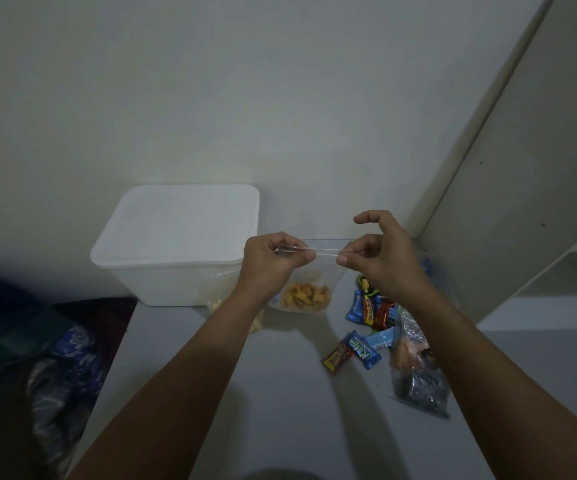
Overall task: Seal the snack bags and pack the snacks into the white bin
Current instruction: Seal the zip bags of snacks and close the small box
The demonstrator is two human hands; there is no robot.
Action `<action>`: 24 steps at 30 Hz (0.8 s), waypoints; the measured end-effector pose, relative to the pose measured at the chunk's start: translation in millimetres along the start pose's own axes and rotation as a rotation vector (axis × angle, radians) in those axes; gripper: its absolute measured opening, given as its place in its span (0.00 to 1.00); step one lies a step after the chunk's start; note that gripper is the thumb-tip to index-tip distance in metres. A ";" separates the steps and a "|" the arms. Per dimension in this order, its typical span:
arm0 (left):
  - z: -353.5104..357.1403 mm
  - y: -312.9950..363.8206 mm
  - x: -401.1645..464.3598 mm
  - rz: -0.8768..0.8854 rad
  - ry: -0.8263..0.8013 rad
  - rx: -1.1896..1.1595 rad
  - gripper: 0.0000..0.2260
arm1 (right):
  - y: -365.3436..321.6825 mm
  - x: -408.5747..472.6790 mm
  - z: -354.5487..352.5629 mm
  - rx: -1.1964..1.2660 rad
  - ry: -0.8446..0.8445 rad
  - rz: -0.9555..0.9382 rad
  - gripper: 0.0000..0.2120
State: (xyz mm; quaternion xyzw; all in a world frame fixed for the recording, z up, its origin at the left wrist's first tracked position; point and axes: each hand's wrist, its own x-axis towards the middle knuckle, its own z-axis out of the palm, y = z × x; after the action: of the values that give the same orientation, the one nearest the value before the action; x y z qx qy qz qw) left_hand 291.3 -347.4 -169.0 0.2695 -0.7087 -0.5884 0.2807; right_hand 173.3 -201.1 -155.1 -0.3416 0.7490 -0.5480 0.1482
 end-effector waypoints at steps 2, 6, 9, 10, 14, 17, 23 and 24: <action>-2.3 -0.1 0.0 -0.010 0.002 -0.044 0.05 | 1.1 -0.6 -3.3 0.013 0.013 0.011 0.23; -10.5 -3.4 5.7 -0.055 0.036 -0.125 0.06 | 0.7 2.0 -8.6 0.021 0.038 0.011 0.20; -10.5 -3.7 7.7 -0.033 0.049 -0.112 0.07 | -0.8 4.4 -9.9 0.022 0.029 -0.001 0.19; -9.8 -2.7 7.7 -0.027 0.057 -0.115 0.06 | -0.6 5.5 -9.5 0.028 0.033 -0.008 0.19; -7.1 -1.0 6.7 0.077 0.222 0.207 0.15 | -0.1 6.1 -2.4 -0.008 0.084 -0.059 0.19; 1.1 5.0 0.9 0.000 0.208 0.338 0.19 | 1.0 1.6 5.1 -0.067 0.135 -0.122 0.18; 9.1 8.2 -0.4 -0.427 -0.125 -0.132 0.16 | 4.7 -6.4 15.9 -0.168 0.138 -0.237 0.18; 8.5 6.6 -0.4 -0.419 -0.136 -0.151 0.14 | 6.2 -7.6 16.8 -0.183 0.133 -0.251 0.17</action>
State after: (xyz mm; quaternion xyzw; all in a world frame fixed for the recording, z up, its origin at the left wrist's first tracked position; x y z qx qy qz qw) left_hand 285.1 -340.2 -163.9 0.3488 -0.6087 -0.7018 0.1236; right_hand 186.6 -207.0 -167.9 -0.4072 0.7554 -0.5134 -0.0031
